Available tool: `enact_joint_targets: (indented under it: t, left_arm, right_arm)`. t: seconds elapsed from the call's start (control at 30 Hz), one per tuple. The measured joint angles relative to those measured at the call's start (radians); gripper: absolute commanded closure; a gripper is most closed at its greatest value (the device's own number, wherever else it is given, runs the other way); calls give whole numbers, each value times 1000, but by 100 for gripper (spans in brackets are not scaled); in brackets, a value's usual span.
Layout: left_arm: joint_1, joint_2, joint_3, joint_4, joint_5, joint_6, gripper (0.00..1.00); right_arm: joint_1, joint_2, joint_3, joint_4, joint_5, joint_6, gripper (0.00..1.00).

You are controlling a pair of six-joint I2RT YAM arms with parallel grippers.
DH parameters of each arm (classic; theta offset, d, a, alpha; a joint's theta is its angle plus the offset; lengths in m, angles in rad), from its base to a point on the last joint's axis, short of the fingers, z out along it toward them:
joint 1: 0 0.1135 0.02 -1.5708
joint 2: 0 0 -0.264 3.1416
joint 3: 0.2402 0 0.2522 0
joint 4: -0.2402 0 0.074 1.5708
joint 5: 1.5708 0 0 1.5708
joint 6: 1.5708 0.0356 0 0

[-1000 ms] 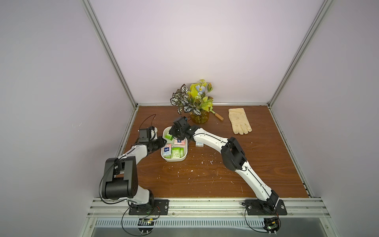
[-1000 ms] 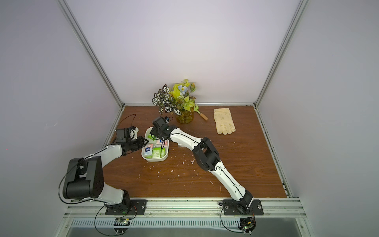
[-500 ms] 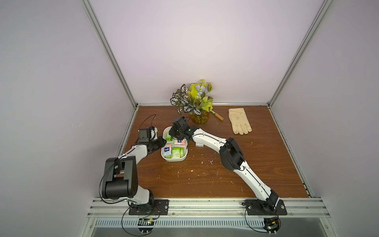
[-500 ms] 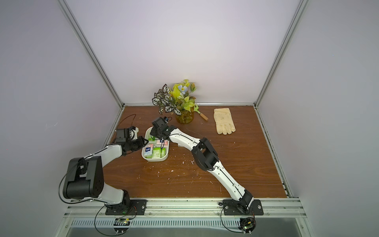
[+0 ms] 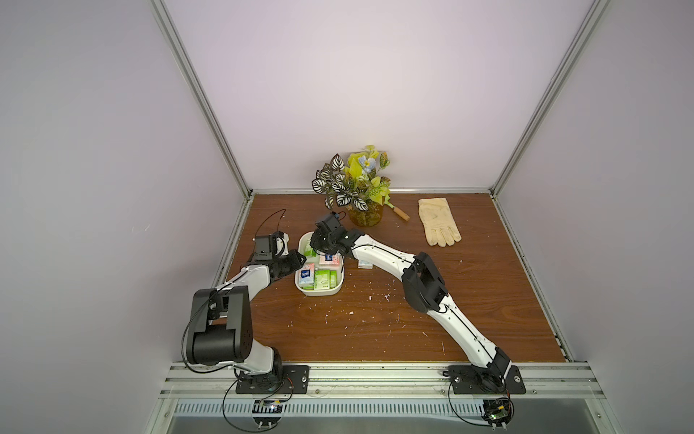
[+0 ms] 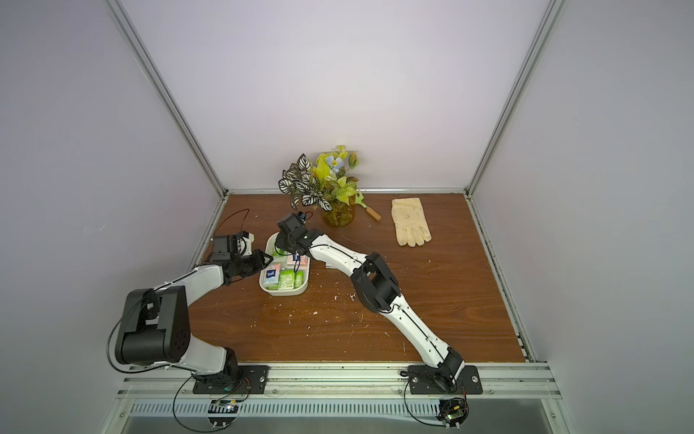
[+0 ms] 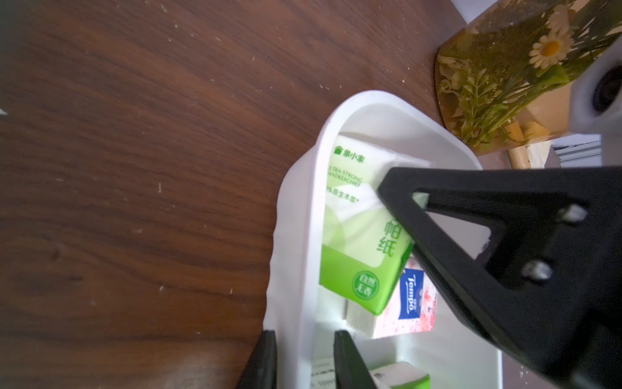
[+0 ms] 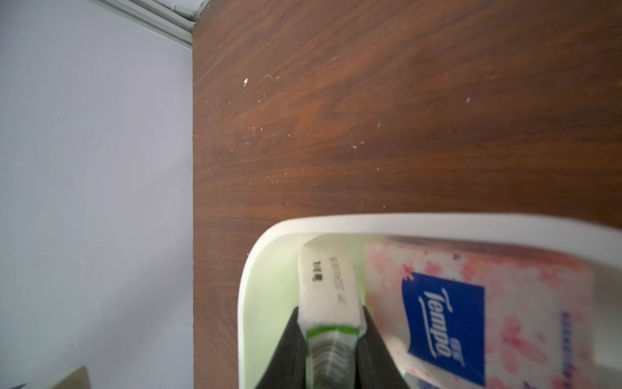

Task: Take the pocket tissues out of the storage box
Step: Pick up the pocket tissues from the storage box, then place the pocket tissues at the center of the board.

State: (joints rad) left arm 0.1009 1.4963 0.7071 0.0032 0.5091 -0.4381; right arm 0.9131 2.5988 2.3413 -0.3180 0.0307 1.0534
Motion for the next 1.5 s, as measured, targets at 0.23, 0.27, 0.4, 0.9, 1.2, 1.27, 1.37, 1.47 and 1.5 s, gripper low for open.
enact_joint_targets:
  t: [0.23, 0.27, 0.4, 0.9, 1.2, 1.27, 1.37, 1.47, 1.5]
  left_arm:
    - [0, -90, 24, -53, -2, 11, 58]
    - [0, -113, 34, -66, -6, 18, 55]
    - [0, -205, 67, -99, -29, 31, 47]
    - [0, -370, -14, -104, -176, 12, 1]
    - [0, -381, -47, -81, -227, -4, 1]
    - [0, -381, -49, -78, -228, -4, 1]
    - [0, -381, -55, -76, -228, -4, 1]
    - [0, -381, -58, -74, -228, -4, 1]
    - [0, -381, -58, -74, -229, -4, 1]
  right_arm:
    - [0, -129, -121, 2, 13, -108, 86]
    - [0, -163, -142, 3, 18, -126, 86]
    - [0, -322, -270, 32, 19, -193, 86]
    - [-195, -873, -970, 269, -232, -341, 87]
    - [-394, -954, -1200, 273, -410, -414, 87]
    - [-431, -954, -1215, 273, -446, -433, 87]
    - [-485, -951, -1235, 270, -491, -461, 87]
    - [-531, -927, -1245, 278, -530, -473, 88]
    - [-542, -914, -1245, 283, -540, -475, 88]
